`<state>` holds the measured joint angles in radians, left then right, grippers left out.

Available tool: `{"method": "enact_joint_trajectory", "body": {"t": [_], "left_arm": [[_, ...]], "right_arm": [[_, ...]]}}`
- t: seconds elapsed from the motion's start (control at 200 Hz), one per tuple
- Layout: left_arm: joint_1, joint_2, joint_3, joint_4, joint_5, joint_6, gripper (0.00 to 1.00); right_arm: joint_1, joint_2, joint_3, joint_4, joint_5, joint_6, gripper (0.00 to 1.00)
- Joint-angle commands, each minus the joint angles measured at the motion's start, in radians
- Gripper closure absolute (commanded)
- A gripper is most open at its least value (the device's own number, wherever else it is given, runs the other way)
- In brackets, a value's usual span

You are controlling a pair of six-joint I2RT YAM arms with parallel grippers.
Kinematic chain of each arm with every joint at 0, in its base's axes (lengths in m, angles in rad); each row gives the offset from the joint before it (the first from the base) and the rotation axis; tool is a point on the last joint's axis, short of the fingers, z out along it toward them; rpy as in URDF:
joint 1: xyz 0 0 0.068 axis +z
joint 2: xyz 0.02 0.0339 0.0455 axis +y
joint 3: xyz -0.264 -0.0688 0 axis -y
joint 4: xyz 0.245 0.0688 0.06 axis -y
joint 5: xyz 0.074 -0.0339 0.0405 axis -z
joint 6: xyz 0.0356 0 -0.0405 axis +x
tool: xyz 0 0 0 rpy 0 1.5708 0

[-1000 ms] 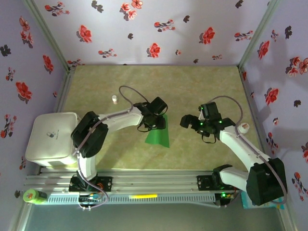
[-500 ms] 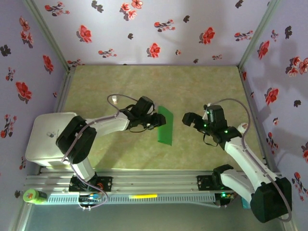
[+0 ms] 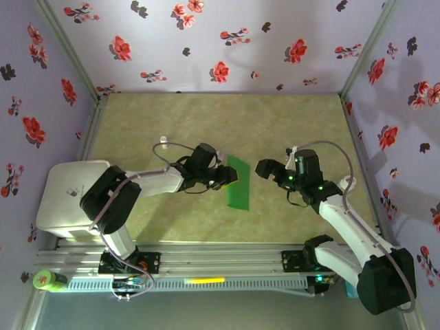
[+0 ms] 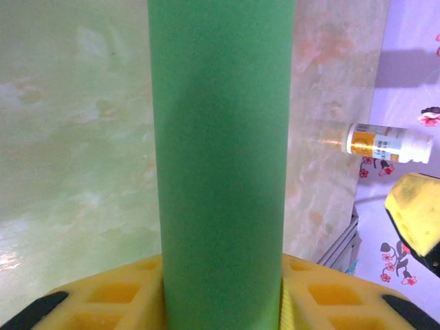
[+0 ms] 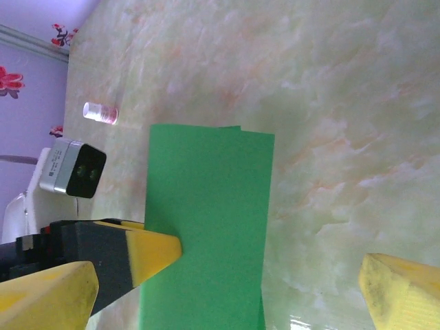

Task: Fold a paper plane with a square sheet of paper (pick it up from the middle)
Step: First fold the square sheet of paper in half at the center of the table.

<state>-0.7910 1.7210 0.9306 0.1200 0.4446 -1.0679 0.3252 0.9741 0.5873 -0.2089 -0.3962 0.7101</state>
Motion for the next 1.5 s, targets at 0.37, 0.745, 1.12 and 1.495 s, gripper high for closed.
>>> {"method": "enact_joint_trajectory", "body": {"t": [0.37, 0.745, 1.12, 1.495], "left_arm": [[0.007, 0.045, -0.05, 0.024, -0.07, 0.011, 0.6], [0.0, 0.057, -0.027, -0.07, -0.139, 0.067, 0.54], [-0.04, 0.038, 0.051, -0.24, -0.284, 0.135, 0.39], [-0.045, -0.046, 0.033, -0.305, -0.414, 0.151, 0.38]], "right_arm": [[-0.001, 0.094, -0.031, 0.088, -0.11, 0.069, 0.03], [0.006, 0.116, -0.04, 0.091, -0.112, 0.078, 0.03], [0.014, 0.128, -0.04, 0.101, -0.11, 0.088, 0.03], [0.024, 0.158, -0.04, 0.12, -0.118, 0.092, 0.04]]}}
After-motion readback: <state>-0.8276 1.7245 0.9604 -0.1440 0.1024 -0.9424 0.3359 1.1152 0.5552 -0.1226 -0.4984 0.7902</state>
